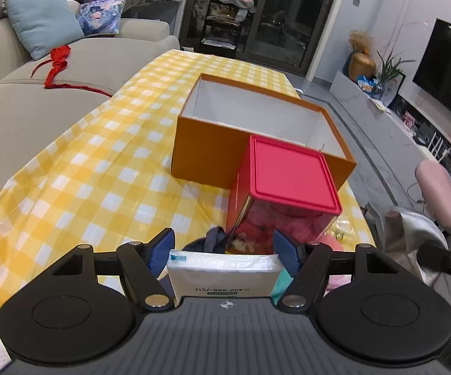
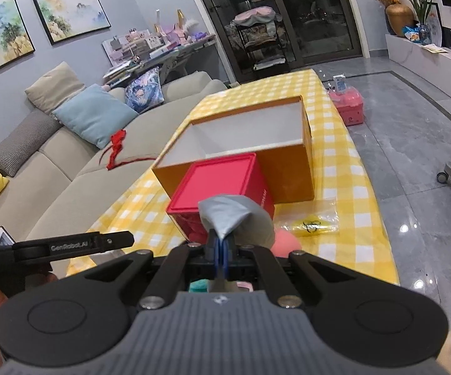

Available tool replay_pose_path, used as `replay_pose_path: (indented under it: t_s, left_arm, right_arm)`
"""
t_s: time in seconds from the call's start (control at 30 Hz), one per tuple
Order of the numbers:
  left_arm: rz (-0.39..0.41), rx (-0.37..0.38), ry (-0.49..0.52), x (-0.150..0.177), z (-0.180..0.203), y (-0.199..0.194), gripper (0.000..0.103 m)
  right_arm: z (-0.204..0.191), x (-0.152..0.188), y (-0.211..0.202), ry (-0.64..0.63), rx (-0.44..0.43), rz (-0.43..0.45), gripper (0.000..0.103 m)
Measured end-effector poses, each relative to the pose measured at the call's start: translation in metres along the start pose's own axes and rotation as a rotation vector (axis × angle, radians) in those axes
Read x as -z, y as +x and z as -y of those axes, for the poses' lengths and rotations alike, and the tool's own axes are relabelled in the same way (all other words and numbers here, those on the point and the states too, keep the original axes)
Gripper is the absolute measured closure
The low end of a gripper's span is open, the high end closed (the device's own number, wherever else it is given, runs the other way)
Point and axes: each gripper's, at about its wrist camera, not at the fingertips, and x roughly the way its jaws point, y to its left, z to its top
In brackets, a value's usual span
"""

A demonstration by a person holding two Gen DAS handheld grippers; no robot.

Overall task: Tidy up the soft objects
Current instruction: 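Carry the tissue pack and grey fabric in both grippers over the orange box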

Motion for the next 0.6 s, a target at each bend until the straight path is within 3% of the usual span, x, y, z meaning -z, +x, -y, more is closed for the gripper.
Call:
replay_pose_path:
  t_s: [0.27,0.6]
  left_arm:
    - [0.042,-0.002,-0.054,-0.025,-0.001,-0.007,0.023]
    - [0.154,0.018,-0.090,-0.069,-0.005,-0.008,0.023]
  right_arm:
    - [-0.010,-0.015,-0.011,-0.001,-0.048,0.069,0.103]
    - [-0.032,-0.053,0.014,-0.069,-0.100,0.110,0.103]
